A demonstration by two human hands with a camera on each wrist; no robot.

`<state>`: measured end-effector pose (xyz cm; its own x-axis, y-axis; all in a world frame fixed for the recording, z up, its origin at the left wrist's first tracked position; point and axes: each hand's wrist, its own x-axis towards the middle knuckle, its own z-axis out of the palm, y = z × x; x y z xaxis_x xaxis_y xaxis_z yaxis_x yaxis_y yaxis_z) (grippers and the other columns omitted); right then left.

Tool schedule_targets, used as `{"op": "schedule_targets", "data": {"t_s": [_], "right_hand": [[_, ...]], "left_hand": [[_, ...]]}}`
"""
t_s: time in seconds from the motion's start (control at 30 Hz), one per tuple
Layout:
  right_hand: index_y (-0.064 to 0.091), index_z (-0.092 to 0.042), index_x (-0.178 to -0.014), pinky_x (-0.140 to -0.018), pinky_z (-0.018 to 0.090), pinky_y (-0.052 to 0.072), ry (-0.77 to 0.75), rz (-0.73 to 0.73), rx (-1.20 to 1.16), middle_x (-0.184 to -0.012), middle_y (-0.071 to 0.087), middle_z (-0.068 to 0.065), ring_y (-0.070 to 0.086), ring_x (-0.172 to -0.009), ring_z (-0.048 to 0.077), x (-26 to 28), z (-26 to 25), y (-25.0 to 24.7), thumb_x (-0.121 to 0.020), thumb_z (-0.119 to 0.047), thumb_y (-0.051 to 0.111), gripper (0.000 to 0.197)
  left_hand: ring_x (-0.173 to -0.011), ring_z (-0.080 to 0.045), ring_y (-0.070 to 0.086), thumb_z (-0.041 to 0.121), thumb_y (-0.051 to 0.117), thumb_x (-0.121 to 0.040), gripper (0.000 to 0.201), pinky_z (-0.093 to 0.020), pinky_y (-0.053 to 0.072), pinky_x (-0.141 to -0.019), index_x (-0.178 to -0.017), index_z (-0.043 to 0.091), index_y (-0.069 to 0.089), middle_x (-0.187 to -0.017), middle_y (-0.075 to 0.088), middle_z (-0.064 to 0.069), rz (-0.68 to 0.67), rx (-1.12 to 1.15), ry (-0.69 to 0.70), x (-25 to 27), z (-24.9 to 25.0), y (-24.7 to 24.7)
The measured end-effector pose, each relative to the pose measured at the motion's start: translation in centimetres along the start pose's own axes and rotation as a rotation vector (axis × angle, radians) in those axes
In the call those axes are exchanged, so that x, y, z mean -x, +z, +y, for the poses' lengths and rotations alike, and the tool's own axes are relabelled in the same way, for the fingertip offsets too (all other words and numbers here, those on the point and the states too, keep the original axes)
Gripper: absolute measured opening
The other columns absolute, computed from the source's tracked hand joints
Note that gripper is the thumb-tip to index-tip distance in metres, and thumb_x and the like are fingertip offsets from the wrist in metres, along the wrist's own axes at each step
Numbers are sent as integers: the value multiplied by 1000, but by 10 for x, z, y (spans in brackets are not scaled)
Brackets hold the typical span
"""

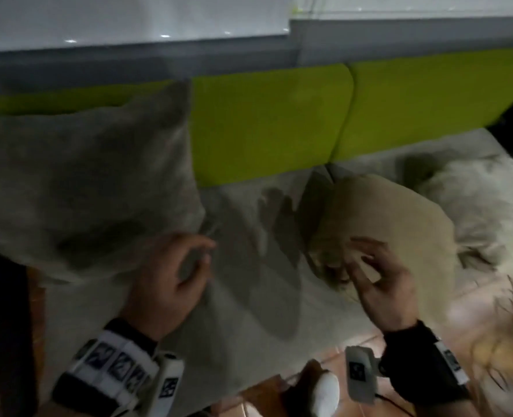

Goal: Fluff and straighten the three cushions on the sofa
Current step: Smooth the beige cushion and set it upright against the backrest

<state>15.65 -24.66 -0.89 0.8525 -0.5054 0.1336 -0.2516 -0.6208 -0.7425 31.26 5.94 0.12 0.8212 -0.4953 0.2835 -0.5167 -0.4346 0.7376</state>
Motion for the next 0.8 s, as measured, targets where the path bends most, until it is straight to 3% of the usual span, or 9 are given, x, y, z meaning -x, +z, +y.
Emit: {"op": "schedule_targets", "data": {"t_s": [0.13, 0.2, 0.3, 0.4, 0.43, 0.53, 0.6, 0.67, 0.8], "right_hand": [[65, -35, -121, -96, 47, 56, 180, 280, 56, -126, 66, -6, 63, -120, 16, 12, 88, -91, -91, -52, 65, 34], [60, -35, -129, -100, 51, 52, 327, 332, 111, -135, 61, 1, 58, -126, 23, 13, 142, -127, -85, -63, 62, 52], [45, -32, -142, -106, 55, 46, 573, 310, 151, -146, 53, 9, 52, -130, 33, 11, 217, -156, -75, -81, 58, 84], [35, -28, -152, -109, 54, 44, 883, 196, -163, -153, 45, 10, 50, -133, 33, 8, 264, -162, -44, -105, 54, 134], [34, -30, -153, -106, 55, 47, 989, 110, -300, -154, 45, 9, 52, -130, 33, 8, 270, -161, -38, -105, 55, 139], [35, -37, -154, -98, 53, 52, 1069, -192, -530, -149, 49, 1, 55, -124, 32, 2, 259, -154, -65, -97, 50, 108], [31, -33, -157, -106, 51, 45, 1005, -276, -448, -153, 46, 4, 50, -132, 34, -10, 253, -151, -85, -86, 38, 89], [29, -29, -159, -114, 49, 34, 943, -261, -375, -159, 40, 9, 43, -141, 35, -26, 249, -153, -91, -81, 32, 86], [29, -29, -160, -116, 47, 30, 823, -294, -321, -164, 34, 6, 37, -146, 32, -64, 234, -167, -88, -82, 41, 91]], "left_hand": [[-99, -1, 58, 31, 60, -88, 28, -18, 45, -90, -111, 16, 67, -106, 69, 1, -235, 140, -22, -27, 51, 129], [-112, -10, 59, 47, 58, -87, 45, -22, 42, -96, -124, 21, 61, -120, 65, -2, -313, 156, -157, -44, 76, 192], [-138, -23, 40, 55, 61, -89, 67, -29, 28, -112, -146, 24, 44, -150, 41, -8, -399, 118, -412, -73, 107, 270], [-147, -28, 29, 71, 50, -88, 87, -38, 21, -119, -157, 23, 25, -161, 27, -10, -401, 91, -669, -97, 116, 322], [-147, -31, 29, 77, 47, -85, 94, -40, 22, -119, -158, 23, 22, -162, 27, -11, -396, 81, -750, -102, 112, 334], [-145, -36, 33, 88, 51, -71, 111, -46, 25, -119, -158, 25, 21, -161, 30, -11, -335, 103, -908, -104, 104, 344], [-143, -36, 36, 87, 56, -68, 113, -48, 28, -118, -157, 26, 24, -160, 33, -9, -310, 145, -958, -100, 109, 340], [-140, -36, 40, 85, 62, -64, 115, -51, 31, -116, -156, 24, 29, -158, 37, -9, -286, 220, -1012, -93, 122, 330], [-135, -33, 46, 87, 70, -51, 126, -53, 37, -112, -154, 22, 34, -154, 42, -5, -85, 364, -1091, -69, 146, 310]]}}
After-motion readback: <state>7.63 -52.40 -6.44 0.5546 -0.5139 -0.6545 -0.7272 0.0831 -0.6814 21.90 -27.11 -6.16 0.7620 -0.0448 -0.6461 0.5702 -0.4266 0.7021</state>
